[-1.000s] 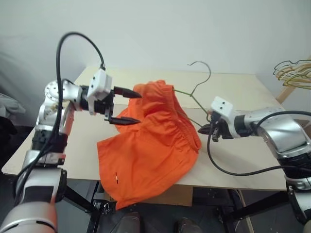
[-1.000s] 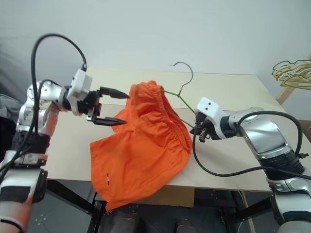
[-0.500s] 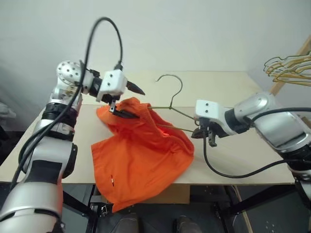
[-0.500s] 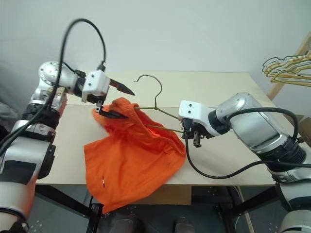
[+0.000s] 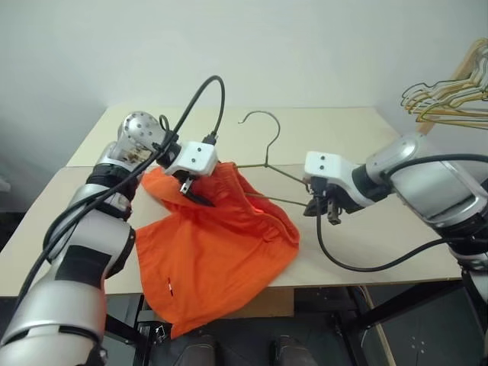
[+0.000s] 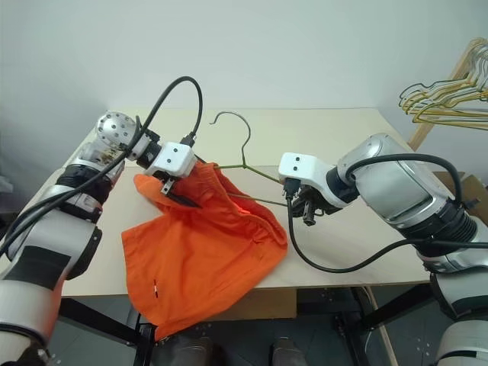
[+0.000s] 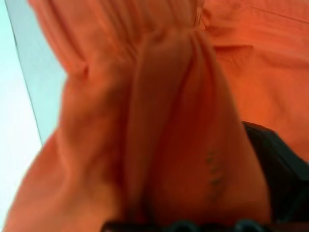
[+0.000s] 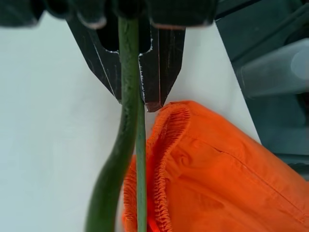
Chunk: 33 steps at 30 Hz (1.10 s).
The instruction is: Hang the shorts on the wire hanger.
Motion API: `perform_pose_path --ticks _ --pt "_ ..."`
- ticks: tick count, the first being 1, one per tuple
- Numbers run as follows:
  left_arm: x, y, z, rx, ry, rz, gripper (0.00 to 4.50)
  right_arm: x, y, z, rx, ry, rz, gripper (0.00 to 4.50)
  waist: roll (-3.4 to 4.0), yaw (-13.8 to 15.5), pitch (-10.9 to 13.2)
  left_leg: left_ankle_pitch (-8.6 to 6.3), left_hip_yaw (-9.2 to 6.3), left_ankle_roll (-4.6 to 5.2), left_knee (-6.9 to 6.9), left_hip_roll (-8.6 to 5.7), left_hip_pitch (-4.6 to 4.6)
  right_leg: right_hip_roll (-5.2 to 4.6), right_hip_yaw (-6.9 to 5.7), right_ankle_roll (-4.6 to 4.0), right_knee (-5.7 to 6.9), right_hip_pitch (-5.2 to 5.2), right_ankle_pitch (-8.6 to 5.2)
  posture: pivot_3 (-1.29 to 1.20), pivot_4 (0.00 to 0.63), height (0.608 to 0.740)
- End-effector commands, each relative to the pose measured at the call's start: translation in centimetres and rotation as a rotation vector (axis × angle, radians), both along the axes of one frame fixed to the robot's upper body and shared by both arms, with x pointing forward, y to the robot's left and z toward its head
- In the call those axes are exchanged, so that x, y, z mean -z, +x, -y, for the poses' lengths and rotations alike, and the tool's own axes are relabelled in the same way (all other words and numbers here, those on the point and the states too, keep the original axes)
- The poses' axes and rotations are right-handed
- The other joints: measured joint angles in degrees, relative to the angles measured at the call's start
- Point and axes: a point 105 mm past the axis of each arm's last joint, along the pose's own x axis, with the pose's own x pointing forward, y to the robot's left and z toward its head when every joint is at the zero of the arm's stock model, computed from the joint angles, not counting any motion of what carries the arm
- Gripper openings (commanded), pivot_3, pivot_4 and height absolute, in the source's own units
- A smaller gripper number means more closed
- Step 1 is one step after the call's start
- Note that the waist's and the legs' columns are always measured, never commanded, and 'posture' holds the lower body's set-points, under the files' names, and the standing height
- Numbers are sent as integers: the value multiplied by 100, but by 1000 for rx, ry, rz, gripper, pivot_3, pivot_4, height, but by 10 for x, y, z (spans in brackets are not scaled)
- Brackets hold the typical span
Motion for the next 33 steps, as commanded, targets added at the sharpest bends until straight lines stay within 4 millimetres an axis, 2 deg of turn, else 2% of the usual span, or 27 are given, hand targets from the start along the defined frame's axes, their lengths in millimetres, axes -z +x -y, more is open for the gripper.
perform_pose_path --ticks 1,8,10,14,19,21,22,23,24,27,28,30,33 --pt "-26 4 8 0 -61 53 2613 -18 0 -4 -20 15 50 0 0 -7 0 0 0 0 1 1 0 0 0 0 1 0 0 12 0 740" --pt "-29 6 8 -20 -97 37 344 -12 2 0 -33 -30 93 0 0 -11 0 0 -1 0 5 0 0 0 0 0 10 -1 0 9 0 740" --pt "-28 5 8 -23 -97 28 12 -10 2 0 -46 -38 112 0 0 -14 0 0 -1 0 7 0 0 0 0 0 14 -2 0 6 0 740" --pt "-28 6 8 -37 -122 6 12 -11 3 -2 -60 -5 161 0 0 -19 0 0 -1 0 12 0 0 1 0 0 24 -3 -1 -1 0 740" --pt "-29 7 7 -70 -155 -33 0 -18 7 12 37 23 227 1448 0 -38 0 0 -3 -1 26 0 1 1 1 -1 44 -4 -3 -9 0 740" --pt "-29 7 6 -85 -164 -46 0 -26 7 24 118 62 257 2224 0 -36 0 1 -4 -1 32 -1 0 0 1 -1 49 -3 -3 -11 0 740" --pt "-29 8 5 -92 -167 -51 0 -33 5 32 167 95 280 2458 0 -30 0 1 -4 -1 35 -1 0 0 1 0 49 -3 -2 -11 0 740" --pt "-28 8 4 -98 -167 -57 0 -38 4 38 214 129 303 2946 0 -31 0 1 -5 -1 36 -1 0 -1 0 0 48 -1 -2 -11 0 740" --pt "-26 8 3 -103 -167 -62 0 -43 2 45 257 149 324 3206 -1 -32 0 0 -4 -1 39 -1 0 -1 1 0 50 -1 -2 -17 0 740" --pt "-23 7 1 -116 -173 -81 0 -50 -5 63 369 218 383 4283 -1 -32 0 0 -5 -1 41 -1 0 -1 1 0 51 1 -2 -29 0 740" --pt "-23 7 1 -122 -180 -90 0 -52 -8 69 408 257 401 4475 0 -34 0 0 -6 -1 42 -1 0 0 0 0 50 2 -2 -29 0 740" --pt "-22 8 0 -134 -190 -104 0 -58 -14 81 481 353 464 4475 -3 -38 -2 0 -9 -1 43 1 1 3 -1 0 50 4 -2 -33 0 740" --pt "-23 8 0 -154 -224 -136 0 -47 -30 101 562 408 502 4475 -3 -43 -2 0 -17 0 55 0 2 7 -1 2 59 12 -4 -29 0 740"
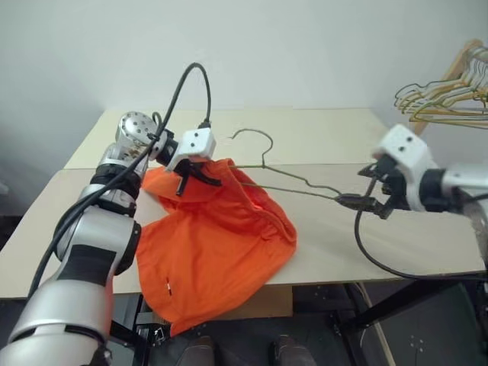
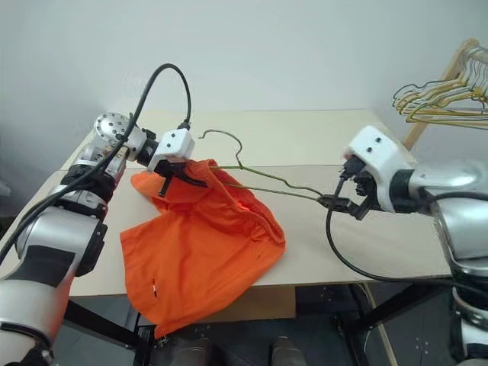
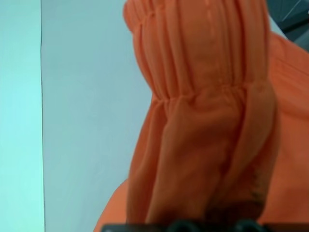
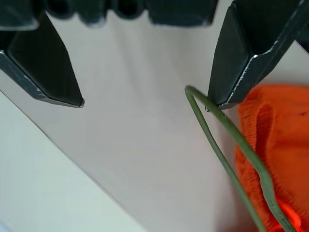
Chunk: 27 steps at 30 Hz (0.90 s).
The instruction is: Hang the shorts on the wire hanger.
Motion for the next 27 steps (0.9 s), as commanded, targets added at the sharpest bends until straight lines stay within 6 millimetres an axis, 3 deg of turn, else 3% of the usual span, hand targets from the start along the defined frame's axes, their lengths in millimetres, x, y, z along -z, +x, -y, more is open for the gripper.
perform_pose_path --ticks 1,4,7,14,21,24,27 --pt "-16 1 1 -20 -84 -4 0 -6 -24 18 56 68 105 4475 0 -1 0 0 0 0 0 -2 -1 -1 1 1 -1 0 -1 -26 0 740" --pt "-20 1 1 -40 -121 -36 0 23 -48 9 3 114 43 4475 -1 -2 0 0 -5 0 8 -5 1 -1 4 9 4 6 -4 -25 0 740" --pt "-22 1 -1 -48 -124 -44 0 57 -54 -8 -33 98 -27 4475 -1 -76 0 1 -6 0 12 -5 10 -2 4 38 11 12 -21 -26 0 740" --pt "-22 1 -2 -53 -118 -49 0 101 -24 -73 -68 234 -64 4475 -1 -286 0 0 -6 -1 -7 2 86 0 2 0 12 75 -56 -14 0 740" --pt "-23 0 -4 -55 -120 -48 0 117 -13 -105 -112 277 -106 4475 -1 -252 0 -6 -12 4 -13 -12 71 -9 3 30 -2 76 -40 0 0 740" --pt "-23 0 -5 -56 -120 -48 0 119 -10 -104 -99 273 -105 3879 -1 -241 0 -6 -13 4 -13 -12 75 -10 2 34 -10 86 -41 4 0 740" --pt "-22 0 -6 -58 -121 -49 0 117 -7 -98 -70 307 -89 2841 -1 -246 0 -6 -14 4 -12 -12 79 -10 2 40 -10 89 -50 8 0 740"
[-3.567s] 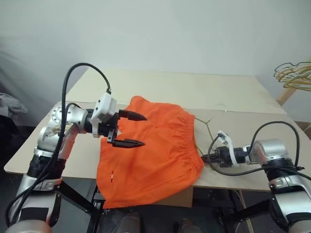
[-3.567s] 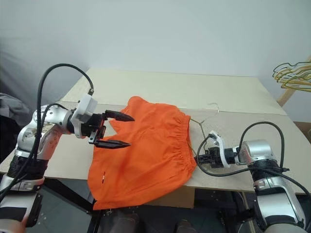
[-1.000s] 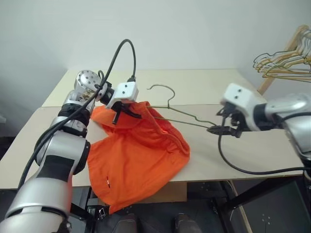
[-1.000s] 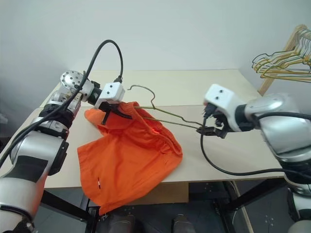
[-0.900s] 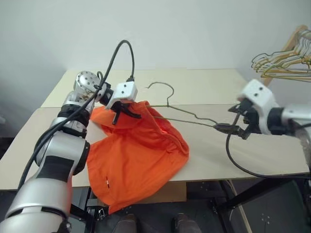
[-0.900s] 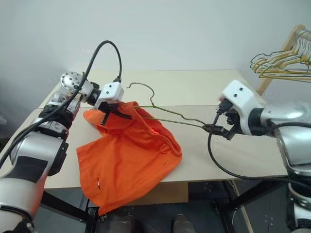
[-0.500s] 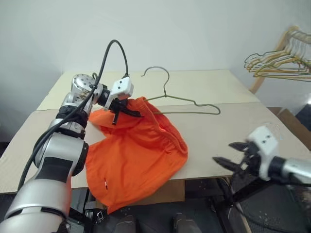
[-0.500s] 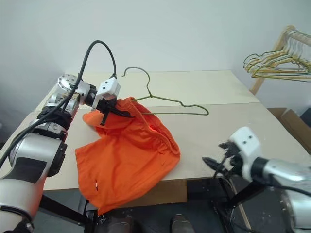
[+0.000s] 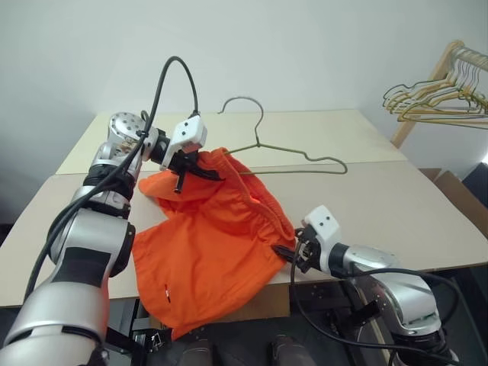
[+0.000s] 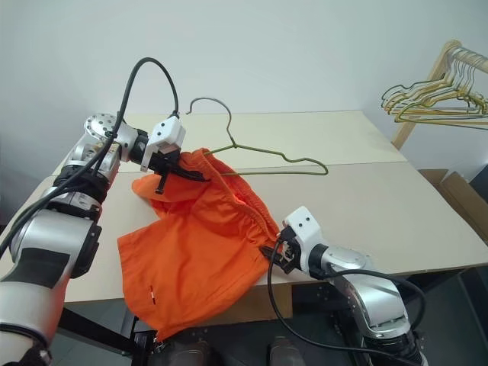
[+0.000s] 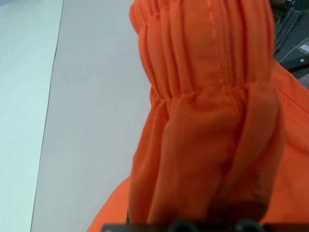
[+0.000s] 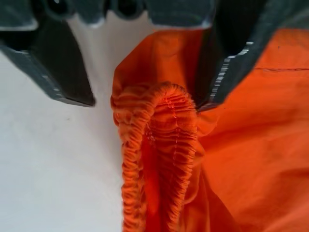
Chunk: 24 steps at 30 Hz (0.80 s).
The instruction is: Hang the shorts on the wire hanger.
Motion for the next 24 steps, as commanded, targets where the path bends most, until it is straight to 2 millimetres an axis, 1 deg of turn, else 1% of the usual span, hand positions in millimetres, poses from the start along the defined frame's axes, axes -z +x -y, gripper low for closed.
perform_pose_path --ticks 1,6,8,10,12,16,19,21,24 --pt "-12 -1 2 17 -22 36 0 -16 7 4 29 51 73 2440 0 -4 0 0 0 0 0 1 4 1 0 -4 2 2 -2 8 0 740" --pt "-9 -3 0 17 -20 32 0 -25 6 4 21 105 98 605 0 -6 0 0 -4 0 0 2 7 4 -1 -2 6 4 -1 7 0 740" --pt "-8 -3 -1 17 -20 30 0 -28 5 6 16 118 112 20 0 -6 0 0 -4 0 0 3 7 4 -1 6 5 4 4 7 0 740" --pt "-8 -3 -2 14 -24 31 0 -32 4 13 16 124 116 20 0 -6 0 0 -4 0 -1 2 7 4 -1 6 4 4 4 10 0 740" --pt "-9 -5 -3 25 -38 47 0 -34 4 24 25 119 100 20 0 1 0 0 -5 0 -1 1 6 3 -1 6 3 5 4 11 0 740" --pt "-14 -15 -9 57 -58 64 0 -38 1 62 26 65 41 20 0 8 0 0 -5 0 0 1 8 -1 0 -1 0 9 0 17 0 740" --pt "-9 -25 -17 84 -34 47 0 -44 3 87 44 19 25 20 0 10 0 0 -6 0 -1 2 10 0 1 -10 0 9 -6 21 0 740" --pt "-4 -33 -22 105 -12 35 0 -46 5 99 49 -40 34 20 1 2 0 0 -7 0 -4 4 15 2 1 -21 2 10 -12 28 0 740" --pt "-2 -40 -26 121 -8 11 0 -51 4 108 46 -69 30 20 1 13 1 0 -5 0 -11 5 22 4 3 -28 4 11 -17 34 0 740"
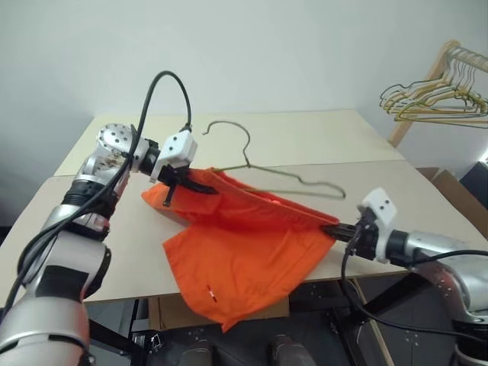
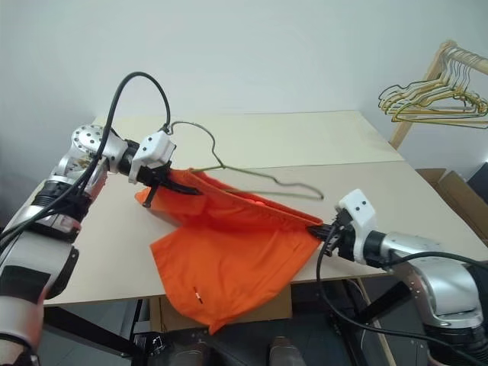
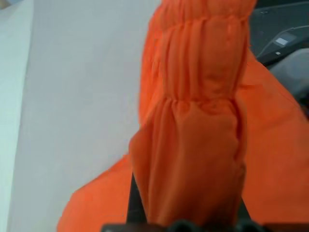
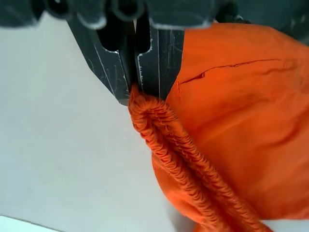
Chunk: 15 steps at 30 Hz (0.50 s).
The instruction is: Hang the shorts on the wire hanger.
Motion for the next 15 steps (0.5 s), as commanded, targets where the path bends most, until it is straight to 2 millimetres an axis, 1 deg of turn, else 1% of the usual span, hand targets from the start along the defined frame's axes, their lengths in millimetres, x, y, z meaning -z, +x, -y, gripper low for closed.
perform_pose_path --ticks 1,6,10,15 --pt "-15 -5 -13 -6 -19 27 0 -12 4 26 61 -50 25 20 1 15 1 0 0 0 -1 0 1 0 0 0 0 0 -1 36 0 740" --pt "3 0 -22 -57 42 2 0 -17 1 34 43 -75 12 20 1 100 1 0 6 0 -2 -4 4 -1 4 1 -4 3 -1 37 0 740" --pt "5 15 -26 -174 9 -15 0 -21 -1 37 29 -92 15 20 0 182 1 1 11 0 -1 -5 8 -1 5 1 -3 5 -2 32 0 740" --pt "17 15 -35 -197 64 -28 0 -26 -3 39 15 -105 25 20 -1 213 1 1 11 0 -2 -5 6 -2 5 0 -8 5 -2 32 0 740"
